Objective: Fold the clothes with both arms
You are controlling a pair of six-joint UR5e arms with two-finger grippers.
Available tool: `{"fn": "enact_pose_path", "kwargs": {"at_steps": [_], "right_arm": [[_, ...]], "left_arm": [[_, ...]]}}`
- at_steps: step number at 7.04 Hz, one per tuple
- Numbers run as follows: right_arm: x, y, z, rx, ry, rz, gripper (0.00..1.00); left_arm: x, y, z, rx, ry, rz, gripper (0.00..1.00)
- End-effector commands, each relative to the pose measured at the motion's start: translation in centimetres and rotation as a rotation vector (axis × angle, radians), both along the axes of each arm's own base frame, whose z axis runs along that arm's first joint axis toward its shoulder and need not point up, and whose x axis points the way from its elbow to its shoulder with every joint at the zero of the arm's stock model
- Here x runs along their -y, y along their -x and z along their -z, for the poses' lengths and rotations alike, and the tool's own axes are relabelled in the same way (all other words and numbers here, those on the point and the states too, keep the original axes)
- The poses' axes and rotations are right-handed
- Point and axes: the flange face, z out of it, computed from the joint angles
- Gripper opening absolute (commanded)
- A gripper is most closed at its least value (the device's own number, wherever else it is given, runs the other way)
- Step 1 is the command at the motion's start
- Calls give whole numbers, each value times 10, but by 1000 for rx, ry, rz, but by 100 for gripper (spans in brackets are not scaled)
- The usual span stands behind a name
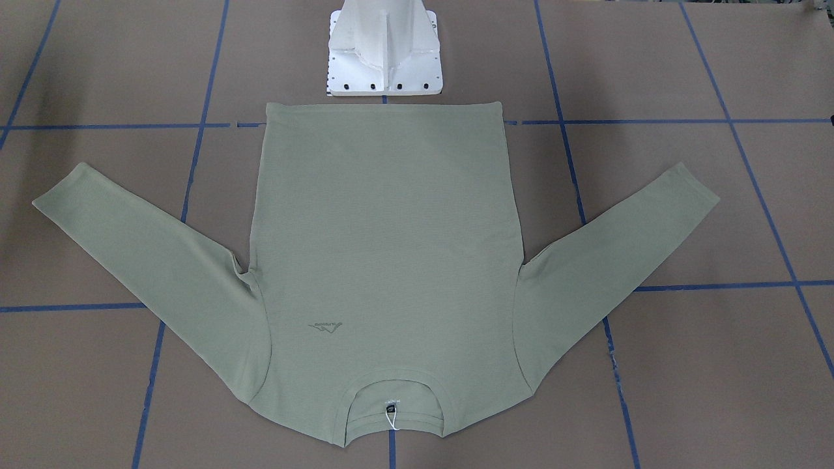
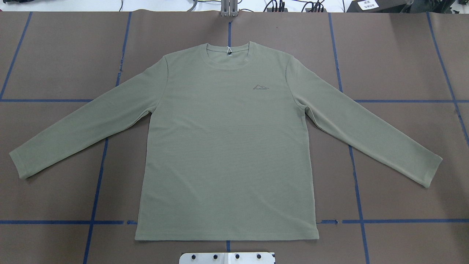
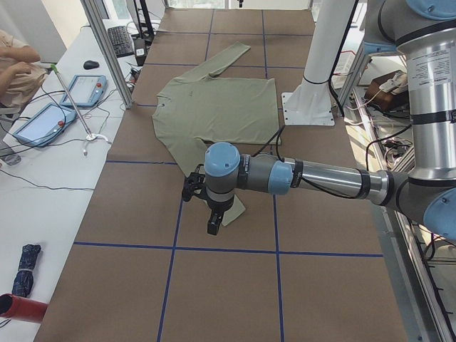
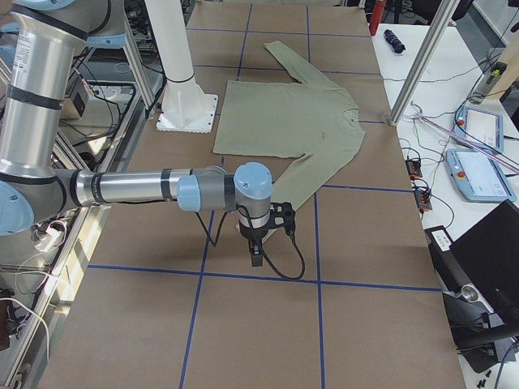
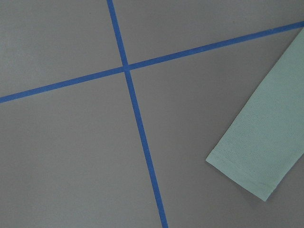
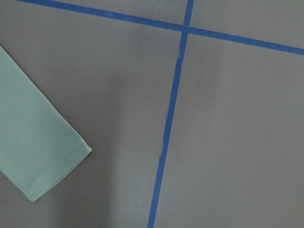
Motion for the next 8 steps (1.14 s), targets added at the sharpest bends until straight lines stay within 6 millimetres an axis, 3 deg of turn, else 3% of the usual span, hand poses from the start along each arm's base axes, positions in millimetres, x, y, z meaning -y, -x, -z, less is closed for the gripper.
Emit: {"fn": "enact_pose_path", "kwargs": {"at_steps": [1, 3, 4, 5, 6, 7, 8], "right_arm": [[1, 0, 0, -2, 0, 0, 100], [4, 1, 3, 5, -12, 3, 100], [16, 3, 13, 9, -38, 5, 100], [37, 5, 35, 18, -113, 4, 100], [49, 6, 43, 15, -195, 5, 100], [84, 8, 42, 24, -269, 0, 100], [87, 8, 31, 36, -276, 1, 100]], "left_arm": [[0, -1, 2, 2, -12, -10, 100], [2, -4, 7, -15, -20, -14, 100], [2, -5, 12, -16, -36, -17, 100], [7, -4, 22, -18, -105, -16, 100], [9, -3, 29, -9, -193, -8, 100], [13, -2, 27, -12, -216, -2, 100], [19, -1, 31, -14, -250, 1, 100]]}}
